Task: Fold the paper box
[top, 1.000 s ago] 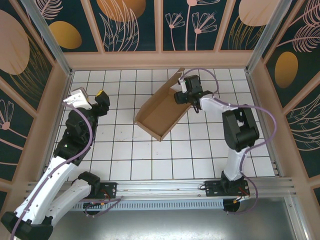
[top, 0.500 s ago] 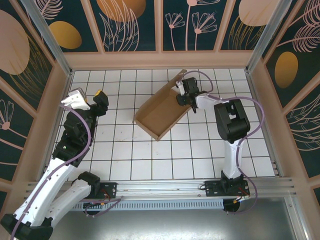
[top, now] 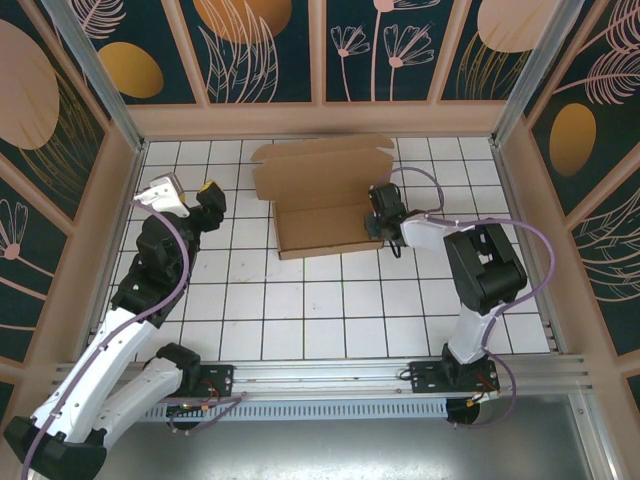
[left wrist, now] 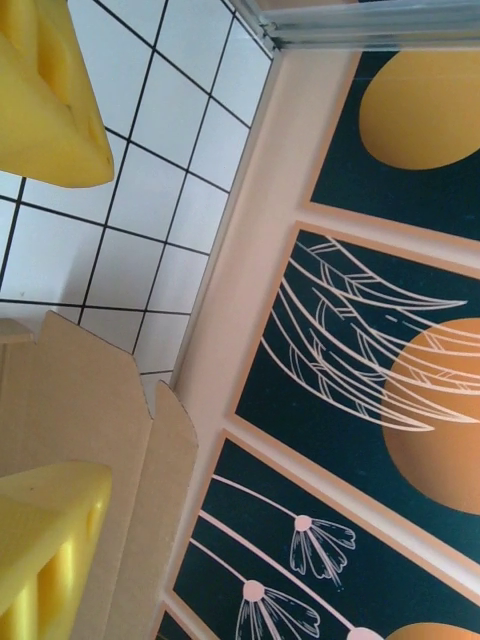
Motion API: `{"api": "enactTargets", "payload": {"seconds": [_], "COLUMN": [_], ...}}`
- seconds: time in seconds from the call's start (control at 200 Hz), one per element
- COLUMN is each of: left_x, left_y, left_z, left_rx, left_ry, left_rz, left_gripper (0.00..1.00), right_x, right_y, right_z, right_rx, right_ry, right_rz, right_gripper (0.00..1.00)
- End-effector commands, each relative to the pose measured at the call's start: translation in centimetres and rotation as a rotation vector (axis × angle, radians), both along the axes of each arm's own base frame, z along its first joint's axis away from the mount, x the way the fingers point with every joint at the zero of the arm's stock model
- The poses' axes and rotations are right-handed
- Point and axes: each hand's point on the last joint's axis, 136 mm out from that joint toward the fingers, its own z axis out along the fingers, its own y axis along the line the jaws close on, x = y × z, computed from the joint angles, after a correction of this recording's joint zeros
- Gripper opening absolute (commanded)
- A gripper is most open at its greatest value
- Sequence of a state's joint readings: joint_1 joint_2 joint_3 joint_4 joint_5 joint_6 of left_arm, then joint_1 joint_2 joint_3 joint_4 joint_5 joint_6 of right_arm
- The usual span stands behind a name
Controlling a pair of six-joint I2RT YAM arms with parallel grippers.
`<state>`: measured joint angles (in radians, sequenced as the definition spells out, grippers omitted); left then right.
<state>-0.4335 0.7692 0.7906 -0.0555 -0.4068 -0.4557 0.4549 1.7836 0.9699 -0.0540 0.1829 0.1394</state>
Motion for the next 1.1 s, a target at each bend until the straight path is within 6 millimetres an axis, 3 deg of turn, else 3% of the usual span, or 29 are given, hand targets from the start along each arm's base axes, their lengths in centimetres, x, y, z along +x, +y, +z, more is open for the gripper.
{"api": "enactTargets", "payload": {"seconds": [0.0,0.05,0.135,0.245,0.49,0.751,0.916,1.096], "left_x": [0.1,0.2,0.2,0.2,0.3,0.3,0.2,0.0], "left_y": [-0.2,-0.3,-0.3,-0.3,-0.2,-0.4,-0.2,0.0], "left_z": [0.4,0.4,0.3,0.2,0.2,0.1,0.3,0.4], "left_rx": [-0.021,-0.02,-0.018,-0.015,-0.01,-0.011,-0.011,-0.012], "left_ry": [-0.018,-0.016,-0.014,-0.011,-0.011,-0.011,-0.016,-0.022], "left_rz": [-0.013,-0.014,-0.014,-0.012,-0.012,-0.018,-0.009,-0.002], "left_gripper": [0.72,0.72,0.72,0.73,0.73,0.73,0.73,0.73], "right_x": [-1.4,-1.5,-1.5,-1.2,-0.1,1.6,3.4,3.5], "right_y": [-1.2,-0.6,0.7,1.6,-0.2,-0.1,-0.1,-0.6], "right_z": [0.8,1.5,3.3,4.3,3.1,2.4,1.4,-1.0], "right_rx": [0.028,0.063,0.124,0.155,0.109,0.095,0.069,0.0], "right_ry": [0.007,0.0,-0.017,0.003,0.079,0.086,0.092,0.148], "right_rz": [-0.075,-0.044,0.019,0.063,0.03,0.014,-0.028,-0.044], "right_gripper": [0.34,0.47,0.54,0.59,0.62,0.55,0.43,0.28]}}
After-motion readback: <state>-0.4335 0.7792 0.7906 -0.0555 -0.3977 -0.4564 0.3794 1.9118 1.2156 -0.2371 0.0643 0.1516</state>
